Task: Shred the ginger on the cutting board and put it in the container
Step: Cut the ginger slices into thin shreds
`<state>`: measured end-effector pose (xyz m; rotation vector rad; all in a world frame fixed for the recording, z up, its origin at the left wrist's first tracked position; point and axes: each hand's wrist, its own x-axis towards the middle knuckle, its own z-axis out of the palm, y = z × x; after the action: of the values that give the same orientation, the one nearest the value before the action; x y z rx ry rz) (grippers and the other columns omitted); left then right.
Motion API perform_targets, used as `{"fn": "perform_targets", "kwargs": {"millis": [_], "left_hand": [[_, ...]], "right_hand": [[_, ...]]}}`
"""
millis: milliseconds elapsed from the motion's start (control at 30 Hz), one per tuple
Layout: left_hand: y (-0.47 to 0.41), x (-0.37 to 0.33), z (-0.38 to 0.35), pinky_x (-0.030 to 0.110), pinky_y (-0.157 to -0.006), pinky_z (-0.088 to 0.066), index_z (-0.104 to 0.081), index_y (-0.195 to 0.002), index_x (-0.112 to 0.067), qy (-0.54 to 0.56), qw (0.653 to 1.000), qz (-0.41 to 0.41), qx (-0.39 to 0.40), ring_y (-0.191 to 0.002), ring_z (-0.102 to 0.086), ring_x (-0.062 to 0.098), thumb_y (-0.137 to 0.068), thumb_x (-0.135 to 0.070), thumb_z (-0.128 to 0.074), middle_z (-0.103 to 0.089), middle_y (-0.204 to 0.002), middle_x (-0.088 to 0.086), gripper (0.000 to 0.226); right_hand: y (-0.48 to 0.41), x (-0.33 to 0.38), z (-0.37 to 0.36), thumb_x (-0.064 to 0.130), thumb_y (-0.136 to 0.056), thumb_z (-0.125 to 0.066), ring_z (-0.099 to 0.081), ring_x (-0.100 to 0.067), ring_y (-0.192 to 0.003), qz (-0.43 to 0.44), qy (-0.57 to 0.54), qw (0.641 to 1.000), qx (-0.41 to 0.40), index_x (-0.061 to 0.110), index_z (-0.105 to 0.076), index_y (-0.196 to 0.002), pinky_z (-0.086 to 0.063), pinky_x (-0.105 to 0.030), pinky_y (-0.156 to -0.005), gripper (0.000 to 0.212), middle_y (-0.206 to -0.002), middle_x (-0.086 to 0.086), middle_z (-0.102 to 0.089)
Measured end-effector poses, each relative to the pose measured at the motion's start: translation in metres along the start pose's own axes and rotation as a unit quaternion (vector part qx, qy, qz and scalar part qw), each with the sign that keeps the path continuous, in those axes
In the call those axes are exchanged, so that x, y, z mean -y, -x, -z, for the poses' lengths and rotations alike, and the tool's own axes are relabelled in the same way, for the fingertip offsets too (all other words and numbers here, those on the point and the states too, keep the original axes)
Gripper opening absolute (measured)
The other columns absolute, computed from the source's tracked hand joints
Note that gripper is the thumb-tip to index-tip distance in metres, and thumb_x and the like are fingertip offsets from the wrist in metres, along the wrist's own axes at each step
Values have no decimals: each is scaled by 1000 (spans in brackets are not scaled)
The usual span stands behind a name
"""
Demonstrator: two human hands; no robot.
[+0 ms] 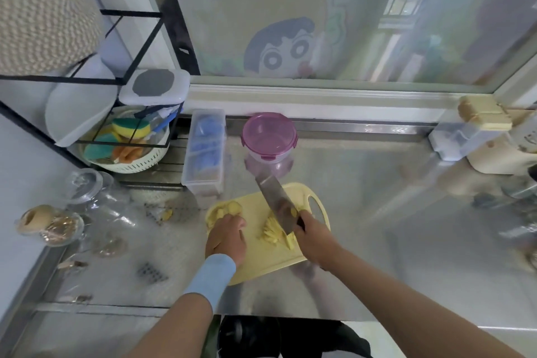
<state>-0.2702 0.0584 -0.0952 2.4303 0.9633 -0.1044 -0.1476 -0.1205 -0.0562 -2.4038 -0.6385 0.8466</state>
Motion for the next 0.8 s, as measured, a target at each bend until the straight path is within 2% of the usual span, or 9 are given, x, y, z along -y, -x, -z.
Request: {"fn": "perform_targets", "kwargs": {"millis": [100, 300, 400, 500, 667, 800], "left_hand": [[12, 11, -2, 28, -101, -39, -56, -124, -30, -35, 999, -1, 17, -120, -47, 17, -95, -19, -45, -47, -133, -8, 33], [18, 20, -11, 30, -109, -33, -45, -140, -26, -91, 988, -66, 110, -132, -36, 17, -94, -25, -47, -36, -146, -8, 45], [17, 25, -15, 28, -111, -31, -45, -142, -25, -97, 984, -72, 129, -136, -31, 15, -92, -27, -52, -28, -151, -11, 50], [16, 27, -15, 26, -108, -33, -46, -141, -26, -110, 982, -83, 132, -134, -31, 12, -90, -28, -57, -28, -149, -13, 52], [14, 24, -8, 23, -103, -36, -49, -137, -29, -118, 980, -86, 133, -131, -32, 8, -88, -28, -57, -29, -145, -16, 50], [13, 21, -3, 23, -103, -35, -51, -134, -31, -113, 981, -77, 141, -131, -32, 7, -85, -31, -60, -30, -144, -17, 50]], "right_hand": [[13, 3, -29, 24, -104, -43, -49, -15, -72, -29, -39, 998, 30, 18, -46, -99, -35, -29, -58, 8, -80, 4, -52], [19, 5, -71, 25, -105, -46, -51, -20, -80, -72, -99, 992, 38, 16, -46, -101, -38, -35, -66, 10, -94, -4, -57], [18, 7, -73, 20, -105, -42, -51, -25, -86, -78, -92, 992, 30, 13, -45, -109, -38, -35, -71, 9, -101, -8, -57], [15, 2, -63, 16, -106, -39, -53, -28, -87, -83, -27, 996, 26, 12, -45, -115, -42, -39, -72, 12, -101, -9, -55], [0, -7, -43, 20, -105, -37, -50, -20, -75, -109, -35, 993, -16, 13, -46, -113, -38, -34, -67, 14, -90, -4, -53], [-7, -4, -38, 23, -105, -35, -48, -15, -68, -118, -34, 992, -31, 18, -41, -105, -33, -32, -54, 7, -83, -4, -54]]}}
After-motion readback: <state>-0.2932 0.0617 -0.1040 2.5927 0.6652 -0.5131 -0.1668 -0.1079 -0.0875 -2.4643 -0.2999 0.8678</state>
